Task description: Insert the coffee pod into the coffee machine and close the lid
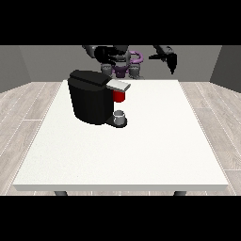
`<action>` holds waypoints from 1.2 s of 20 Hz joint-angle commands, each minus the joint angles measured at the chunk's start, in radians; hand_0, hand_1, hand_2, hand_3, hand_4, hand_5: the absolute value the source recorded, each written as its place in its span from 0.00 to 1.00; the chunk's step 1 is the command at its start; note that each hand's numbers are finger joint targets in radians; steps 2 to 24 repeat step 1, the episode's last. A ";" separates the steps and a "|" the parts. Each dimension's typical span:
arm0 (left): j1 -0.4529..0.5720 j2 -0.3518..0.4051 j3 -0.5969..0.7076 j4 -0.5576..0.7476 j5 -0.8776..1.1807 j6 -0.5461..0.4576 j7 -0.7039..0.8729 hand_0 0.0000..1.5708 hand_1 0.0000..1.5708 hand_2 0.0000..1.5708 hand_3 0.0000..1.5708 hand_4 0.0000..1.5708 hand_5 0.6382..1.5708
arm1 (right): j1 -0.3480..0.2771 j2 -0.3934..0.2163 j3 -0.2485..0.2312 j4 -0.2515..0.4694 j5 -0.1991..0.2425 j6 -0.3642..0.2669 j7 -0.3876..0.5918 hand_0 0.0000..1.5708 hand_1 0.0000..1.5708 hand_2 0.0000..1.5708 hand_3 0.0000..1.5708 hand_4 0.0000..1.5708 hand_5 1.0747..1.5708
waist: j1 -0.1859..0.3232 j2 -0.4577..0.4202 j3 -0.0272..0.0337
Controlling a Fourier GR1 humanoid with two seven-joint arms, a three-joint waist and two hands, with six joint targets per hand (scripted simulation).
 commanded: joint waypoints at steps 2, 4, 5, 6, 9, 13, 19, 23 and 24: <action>0.056 -0.011 0.004 0.006 -0.002 0.020 0.025 0.00 0.00 0.00 0.00 0.12 1.00 | 0.235 0.010 0.069 -0.044 -0.067 -0.017 -0.045 0.00 0.00 0.00 0.00 0.10 1.00 | -0.073 -0.107 0.0006; 0.056 -0.011 0.004 0.006 -0.002 0.020 0.025 0.00 0.00 0.00 0.00 0.12 1.00 | 0.235 0.010 0.069 -0.044 -0.067 -0.017 -0.045 0.00 0.00 0.00 0.00 0.10 1.00 | -0.073 -0.107 0.0006; 0.056 -0.011 0.004 0.006 -0.002 0.020 0.025 0.00 0.00 0.00 0.00 0.12 1.00 | 0.235 0.010 0.069 -0.044 -0.067 -0.017 -0.045 0.00 0.00 0.00 0.00 0.10 1.00 | -0.073 -0.107 0.0006; 0.056 -0.011 0.004 0.006 -0.002 0.020 0.025 0.00 0.00 0.00 0.00 0.12 1.00 | 0.235 0.010 0.069 -0.044 -0.067 -0.017 -0.045 0.00 0.00 0.00 0.00 0.10 1.00 | -0.073 -0.107 0.0006; 0.056 -0.011 0.004 0.006 -0.002 0.020 0.025 0.00 0.00 0.00 0.00 0.12 1.00 | 0.235 0.010 0.069 -0.044 -0.067 -0.017 -0.045 0.00 0.00 0.00 0.00 0.10 1.00 | -0.073 -0.107 0.0006; 0.056 -0.011 0.004 0.006 -0.002 0.020 0.025 0.00 0.00 0.00 0.00 0.12 1.00 | 0.235 0.010 0.069 -0.044 -0.067 -0.017 -0.045 0.00 0.00 0.00 0.00 0.10 1.00 | -0.073 -0.107 0.0006; 0.056 -0.011 0.004 0.006 -0.002 0.020 0.025 0.00 0.00 0.00 0.00 0.12 1.00 | 0.235 0.010 0.069 -0.044 -0.067 -0.017 -0.045 0.00 0.00 0.00 0.00 0.10 1.00 | -0.073 -0.107 0.0006; 0.056 -0.011 0.004 0.006 -0.002 0.020 0.025 0.00 0.00 0.00 0.00 0.12 1.00 | 0.235 0.010 0.069 -0.044 -0.067 -0.017 -0.045 0.00 0.00 0.00 0.00 0.10 1.00 | -0.073 -0.107 0.0006; 0.056 -0.011 0.004 0.006 -0.002 0.020 0.025 0.00 0.00 0.00 0.00 0.12 1.00 | 0.235 0.010 0.069 -0.044 -0.067 -0.017 -0.045 0.00 0.00 0.00 0.00 0.10 1.00 | -0.073 -0.107 0.0006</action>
